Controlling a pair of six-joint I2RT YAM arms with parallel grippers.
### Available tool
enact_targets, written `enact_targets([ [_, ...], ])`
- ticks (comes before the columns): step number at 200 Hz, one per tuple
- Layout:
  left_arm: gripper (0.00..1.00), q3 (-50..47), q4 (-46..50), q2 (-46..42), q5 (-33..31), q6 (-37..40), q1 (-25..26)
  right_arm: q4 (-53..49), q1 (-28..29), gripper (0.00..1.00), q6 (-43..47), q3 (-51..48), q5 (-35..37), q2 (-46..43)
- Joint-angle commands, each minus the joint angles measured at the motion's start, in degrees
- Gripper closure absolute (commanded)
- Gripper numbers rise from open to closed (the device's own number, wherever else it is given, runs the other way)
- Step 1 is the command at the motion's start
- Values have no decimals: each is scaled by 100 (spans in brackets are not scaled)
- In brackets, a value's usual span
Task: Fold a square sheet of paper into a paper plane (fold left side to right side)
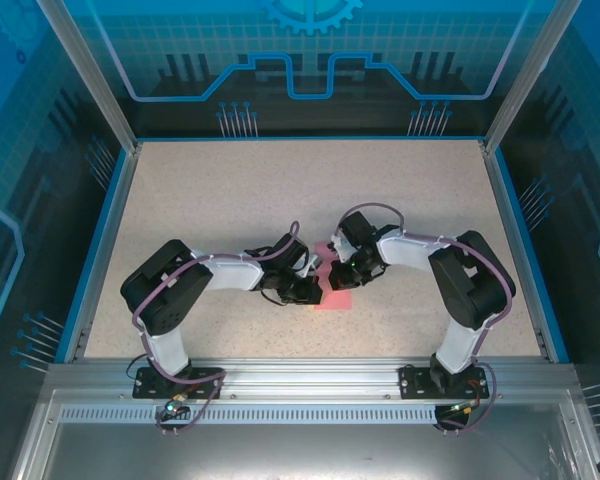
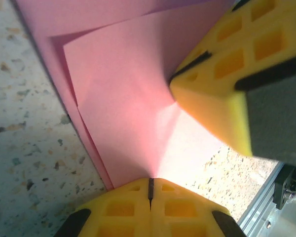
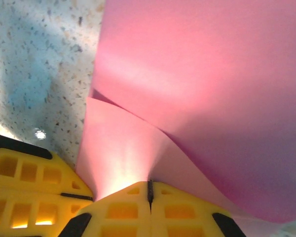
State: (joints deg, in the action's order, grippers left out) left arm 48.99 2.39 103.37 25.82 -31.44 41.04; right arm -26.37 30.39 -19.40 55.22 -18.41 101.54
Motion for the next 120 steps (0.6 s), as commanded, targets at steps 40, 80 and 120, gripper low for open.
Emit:
enact_targets([
  [40,97,-331,719,302,-524,42,2,-496,-552,95,352,94,506,26],
  [80,97,-319,745,285,-517,59,6,-580,-872,95,449,99,511,52],
  [120,97,-289,729,241,-517,68,8,-713,-1132,95,391,219,499,111],
])
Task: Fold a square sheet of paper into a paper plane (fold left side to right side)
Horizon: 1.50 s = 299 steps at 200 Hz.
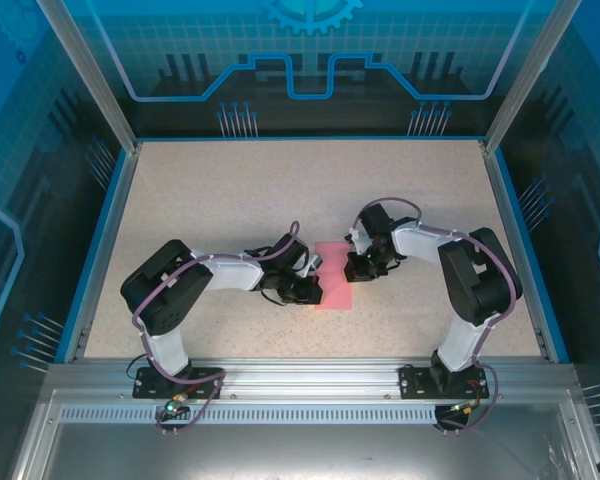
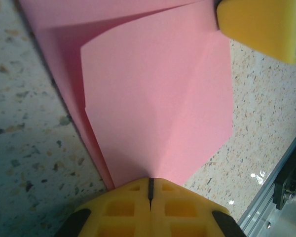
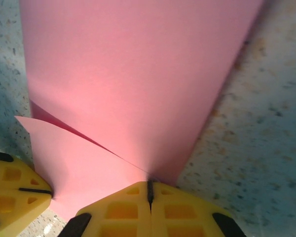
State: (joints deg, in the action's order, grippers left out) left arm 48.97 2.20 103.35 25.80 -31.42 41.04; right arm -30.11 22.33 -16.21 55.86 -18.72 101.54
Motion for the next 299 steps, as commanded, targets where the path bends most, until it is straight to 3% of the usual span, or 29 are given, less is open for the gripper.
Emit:
enact_targets([
  [1,97,-281,744,241,-515,66,9,-343,-330,95,68,159,529,107],
  [48,97,-228,720,195,-515,53,42,-219,-530,95,12,-39,88,-553],
  [93,97,-186,707,186,-532,47,70,174,51,95,-264,-229,-850,-689],
  [154,96,-16,725,161,-480,69,87,-239,307,96,-323,350,-236,298],
  [222,95,654,875,-35,-109,110,123,-520,293,97,-278,345,64,507],
  [299,95,1387,974,634,-5,241,215,-527,316,98,-260,331,17,481],
])
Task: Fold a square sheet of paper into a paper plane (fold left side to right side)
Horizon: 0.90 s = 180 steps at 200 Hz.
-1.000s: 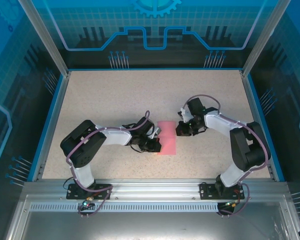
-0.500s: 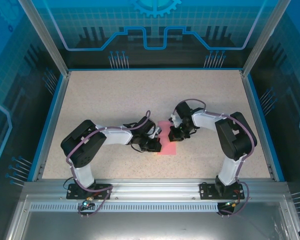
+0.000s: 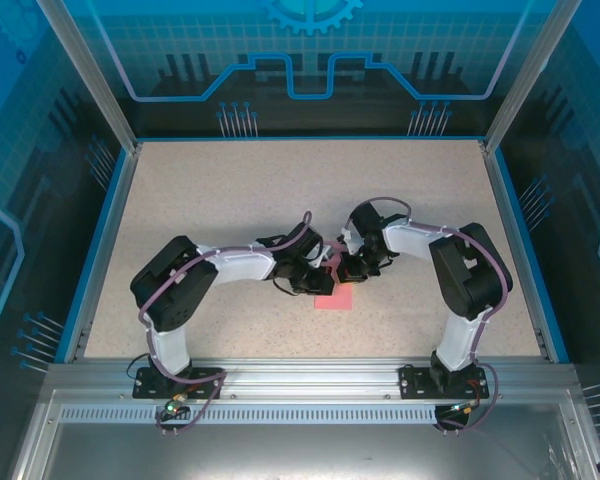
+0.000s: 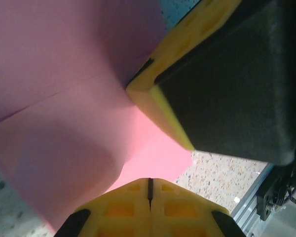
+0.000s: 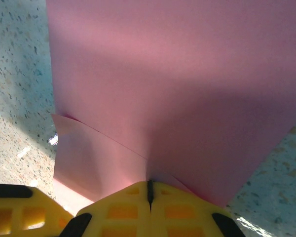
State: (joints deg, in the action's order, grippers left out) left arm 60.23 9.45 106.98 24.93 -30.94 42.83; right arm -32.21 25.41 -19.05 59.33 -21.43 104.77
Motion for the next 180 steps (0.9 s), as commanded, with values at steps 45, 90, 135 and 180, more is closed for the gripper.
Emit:
enact_targets([
  [45,95,488,242,523,46,230,39,-347,10,98,24,-12,293,142],
  [90,96,269,311,444,-80,238,36,-439,10,99,63,-4,417,149],
  [135,96,-473,149,119,-109,99,18,-499,8,99,75,10,464,217],
  [180,96,-1224,12,-298,-111,-85,-78,-515,6,100,81,15,478,250],
])
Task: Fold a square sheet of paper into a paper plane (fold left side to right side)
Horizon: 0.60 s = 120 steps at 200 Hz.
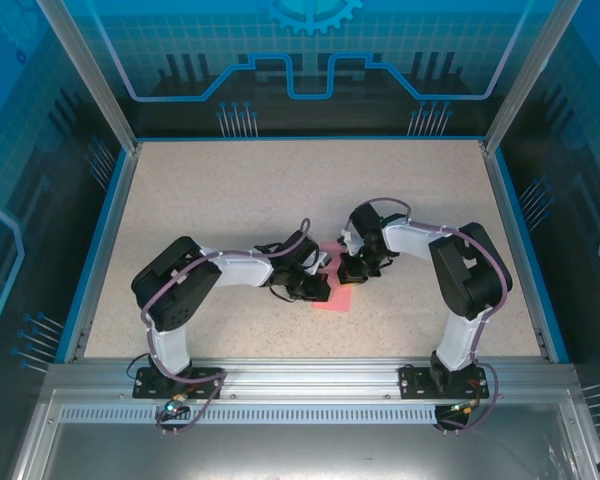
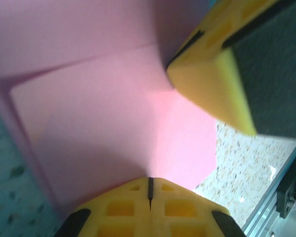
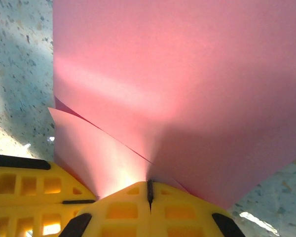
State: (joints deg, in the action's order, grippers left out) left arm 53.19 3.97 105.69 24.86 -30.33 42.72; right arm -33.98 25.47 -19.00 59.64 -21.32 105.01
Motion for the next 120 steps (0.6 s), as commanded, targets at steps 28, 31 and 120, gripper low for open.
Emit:
enact_targets([
  [28,96,-904,478,-420,-96,-271,-182,-329,-1,100,73,-38,463,247],
  [31,96,-951,472,-449,-98,-280,-192,-325,-3,100,68,-43,462,242],
  [120,96,-1733,226,-1057,67,-242,-660,79,-16,99,72,-186,65,-19],
])
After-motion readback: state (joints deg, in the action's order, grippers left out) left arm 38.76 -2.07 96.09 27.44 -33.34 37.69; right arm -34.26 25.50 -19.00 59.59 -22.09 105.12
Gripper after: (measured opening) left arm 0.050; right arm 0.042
